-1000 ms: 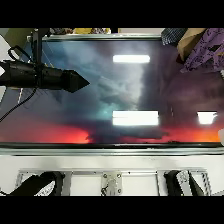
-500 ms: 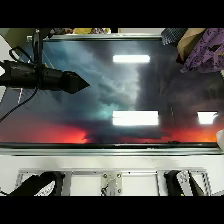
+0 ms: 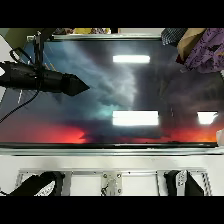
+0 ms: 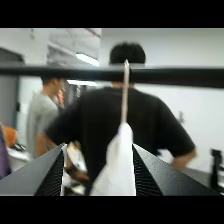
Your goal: Fold the clothes and pants, and hang the long-sleeved shirts on hangers.
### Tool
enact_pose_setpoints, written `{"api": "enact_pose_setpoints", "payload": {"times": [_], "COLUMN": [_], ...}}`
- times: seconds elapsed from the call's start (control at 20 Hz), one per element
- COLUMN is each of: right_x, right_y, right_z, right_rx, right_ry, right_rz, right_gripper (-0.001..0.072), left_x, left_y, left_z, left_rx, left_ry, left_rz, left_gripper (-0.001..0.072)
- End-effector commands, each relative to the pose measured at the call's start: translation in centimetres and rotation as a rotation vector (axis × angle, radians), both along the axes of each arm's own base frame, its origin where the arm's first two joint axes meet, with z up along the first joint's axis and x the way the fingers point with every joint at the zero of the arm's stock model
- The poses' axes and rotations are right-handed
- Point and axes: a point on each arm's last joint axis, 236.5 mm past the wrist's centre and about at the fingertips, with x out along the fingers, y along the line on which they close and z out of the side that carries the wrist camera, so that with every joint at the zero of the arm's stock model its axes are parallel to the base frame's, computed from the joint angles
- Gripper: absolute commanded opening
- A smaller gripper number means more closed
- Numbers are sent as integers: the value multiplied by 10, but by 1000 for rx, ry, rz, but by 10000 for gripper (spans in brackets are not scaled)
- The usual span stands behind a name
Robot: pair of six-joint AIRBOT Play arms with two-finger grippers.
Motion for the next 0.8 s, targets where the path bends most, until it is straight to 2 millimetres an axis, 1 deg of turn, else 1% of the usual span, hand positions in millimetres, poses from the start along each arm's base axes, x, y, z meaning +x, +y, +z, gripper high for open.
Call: {"api": "enact_pose_setpoints", "payload": {"times": [0.0,0.1,0.15,0.25,0.3,0.4,0.45,0.5,0.55,0.6,0.65,0.75], "right_x": [26,73,99,140,155,178,183,181,173,163,152,135], "right_y": [61,104,133,196,228,302,345,386,430,468,498,544], "right_z": [3,-28,-50,-91,-111,-152,-176,-200,-226,-251,-271,-304], "right_rx": [45,132,182,262,280,309,319,324,324,318,310,291], "right_ry": [-20,109,199,360,440,608,711,813,929,1038,1125,1252], "right_rz": [260,504,653,935,1052,1296,1426,1544,1663,1761,1832,1923], "right_gripper": [448,448,448,448,448,448,448,448,447,447,447,447], "left_x": [-2,-2,-2,-2,-2,-2,-2,-2,-2,-2,-2,-2], "left_y": [0,0,0,0,0,0,0,0,0,0,0,0], "left_z": [-1,-1,-1,-1,-1,-1,-1,-1,-1,-1,-1,-1], "left_rx": [4,4,4,4,4,4,4,4,4,4,3,3], "left_ry": [7,7,7,7,7,7,7,7,7,7,7,7], "left_rz": [-5,-5,-5,-5,-5,-5,-5,-5,-5,-5,-5,-5], "left_gripper": [27,27,27,27,27,27,27,27,27,27,27,27]}}
